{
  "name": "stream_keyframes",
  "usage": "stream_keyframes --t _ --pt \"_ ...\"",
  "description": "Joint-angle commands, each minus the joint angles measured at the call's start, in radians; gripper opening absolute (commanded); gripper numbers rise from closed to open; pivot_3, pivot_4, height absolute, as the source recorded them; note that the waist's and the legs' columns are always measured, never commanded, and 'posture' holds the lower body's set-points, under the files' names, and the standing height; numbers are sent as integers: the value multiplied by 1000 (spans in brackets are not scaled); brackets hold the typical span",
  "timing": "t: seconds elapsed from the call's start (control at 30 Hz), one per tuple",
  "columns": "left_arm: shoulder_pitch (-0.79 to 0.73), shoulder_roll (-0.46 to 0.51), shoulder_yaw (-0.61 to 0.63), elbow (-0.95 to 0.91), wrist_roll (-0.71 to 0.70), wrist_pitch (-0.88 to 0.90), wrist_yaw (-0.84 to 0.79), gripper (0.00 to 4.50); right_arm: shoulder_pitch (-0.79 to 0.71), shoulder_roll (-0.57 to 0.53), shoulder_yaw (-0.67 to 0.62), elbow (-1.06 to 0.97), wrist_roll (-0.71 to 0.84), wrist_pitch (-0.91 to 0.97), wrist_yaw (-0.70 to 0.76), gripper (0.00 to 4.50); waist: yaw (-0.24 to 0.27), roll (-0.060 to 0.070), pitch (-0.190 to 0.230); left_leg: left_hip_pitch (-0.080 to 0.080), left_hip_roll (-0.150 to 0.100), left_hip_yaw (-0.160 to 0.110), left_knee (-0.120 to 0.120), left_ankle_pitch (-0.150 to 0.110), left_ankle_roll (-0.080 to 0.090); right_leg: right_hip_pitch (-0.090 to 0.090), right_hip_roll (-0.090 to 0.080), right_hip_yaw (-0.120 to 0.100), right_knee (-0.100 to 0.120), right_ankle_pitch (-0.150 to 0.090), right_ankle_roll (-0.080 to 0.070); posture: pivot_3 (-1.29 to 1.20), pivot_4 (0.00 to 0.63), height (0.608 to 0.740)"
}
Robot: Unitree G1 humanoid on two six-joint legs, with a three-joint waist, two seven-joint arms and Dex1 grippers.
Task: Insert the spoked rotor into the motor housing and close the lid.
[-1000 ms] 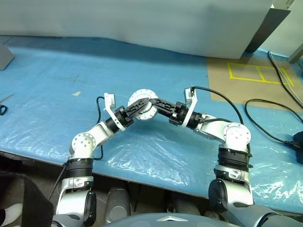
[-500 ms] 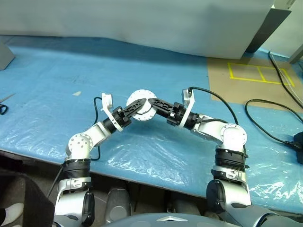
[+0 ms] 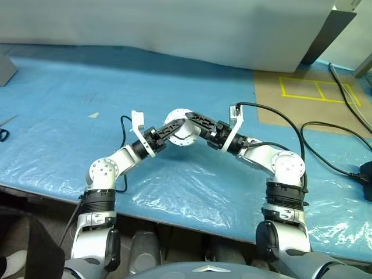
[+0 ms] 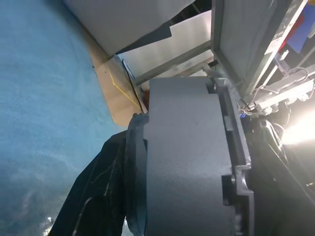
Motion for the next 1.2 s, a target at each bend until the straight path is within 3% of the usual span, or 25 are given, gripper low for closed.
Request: stream_keyframes --t 0.03,0.2,0.47,0.7,0.83,1.03,1.2 --pt "-36 -15 61 -53 -61 -46 5 2804 -21 1 10 -7 38 7 12 4459 1 0 0 0 0 0 0 0 0 0 0 0 0 0 0 0 150 740" --pt "-80 -18 148 -71 -43 -173 95 2804 -24 -3 12 1 42 4 8 4459 1 0 0 0 0 0 0 0 0 0 0 0 0 0 0 0 150 740" --pt "-90 33 162 91 341 -633 268 2804 -22 -32 30 -2 -27 -56 33 4459 -1 0 0 0 0 -1 0 0 0 0 0 0 -1 0 1 0 150 740" --pt "-144 66 184 312 431 -724 318 2804 -29 -39 55 9 -83 -82 64 4459 8 -1 0 -2 0 -2 1 0 0 0 0 -2 -1 0 1 0 150 740" --pt "-152 69 156 390 462 -718 267 2804 -31 -39 62 11 -101 -82 70 4459 9 -1 0 -2 0 -2 3 0 0 1 0 -1 0 1 1 0 150 740" --pt "-149 82 179 455 463 -706 253 4483 -23 -34 70 8 -121 -76 77 4500 7 -1 0 -1 0 -2 4 0 0 2 0 -1 1 1 1 0 150 740" --pt "-164 132 215 549 485 -729 306 4483 -20 -27 73 12 -128 -78 81 4500 -2 -1 0 0 0 -2 4 0 0 2 0 -1 2 1 1 0 150 740"
